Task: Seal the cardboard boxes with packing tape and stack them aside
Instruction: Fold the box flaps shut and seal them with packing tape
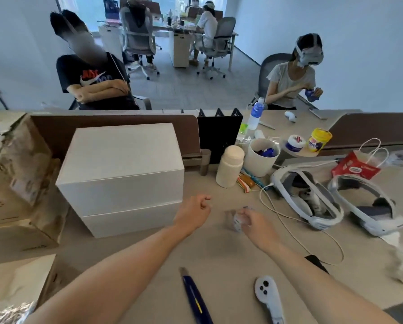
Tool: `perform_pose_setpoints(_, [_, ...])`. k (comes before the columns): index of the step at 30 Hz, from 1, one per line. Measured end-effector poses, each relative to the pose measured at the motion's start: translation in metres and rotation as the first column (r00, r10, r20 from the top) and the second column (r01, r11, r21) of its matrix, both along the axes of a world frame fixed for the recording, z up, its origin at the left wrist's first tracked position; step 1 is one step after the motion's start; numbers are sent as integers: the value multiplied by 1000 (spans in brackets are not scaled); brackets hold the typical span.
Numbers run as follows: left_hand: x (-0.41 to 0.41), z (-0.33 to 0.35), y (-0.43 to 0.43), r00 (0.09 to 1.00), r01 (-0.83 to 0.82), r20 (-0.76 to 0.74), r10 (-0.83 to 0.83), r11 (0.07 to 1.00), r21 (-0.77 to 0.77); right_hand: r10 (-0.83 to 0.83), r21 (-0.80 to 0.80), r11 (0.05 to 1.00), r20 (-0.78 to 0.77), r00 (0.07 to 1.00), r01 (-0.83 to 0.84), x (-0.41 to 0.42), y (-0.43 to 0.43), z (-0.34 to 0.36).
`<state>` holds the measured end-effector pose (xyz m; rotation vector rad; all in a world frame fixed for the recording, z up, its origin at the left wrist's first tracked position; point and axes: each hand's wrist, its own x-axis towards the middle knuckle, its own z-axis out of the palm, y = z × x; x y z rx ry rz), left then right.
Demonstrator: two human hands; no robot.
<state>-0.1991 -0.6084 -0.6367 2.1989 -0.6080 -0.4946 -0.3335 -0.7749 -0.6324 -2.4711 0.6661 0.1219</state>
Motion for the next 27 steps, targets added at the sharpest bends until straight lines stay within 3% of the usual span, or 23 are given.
perform_pose_setpoints(4, [-8,-46,-50,985,-5,-173,12,999,43,-54,-101,994,-2,999,53,-9,-42,-36])
perform_pose_setpoints(10, [-29,-102,-89,942,74,-335,-15,984,163,14,-322,944,-168,986,-69,-8,-54,-78])
perform_pose_setpoints(15, [-40,-113,-105,899,66,-438,-26,995,78,-31,-380,924,-189,982,-44,-3,-49,-95])
perform_pose_setpoints(18, [-41,-119,-107,859,53,-510,-44,999,3,-17,-391,918,-198,980,-63,-1,-49,-94])
perform_pose_setpoints(22, [-39,-112,-98,843,37,-537,-23,999,15,40,-377,920,-191,981,-111,0,-42,-83])
perform_pose_setpoints(27, [-25,-85,-68,895,108,-444,-56,990,94,142,-249,953,-134,981,-172,6,-34,-62])
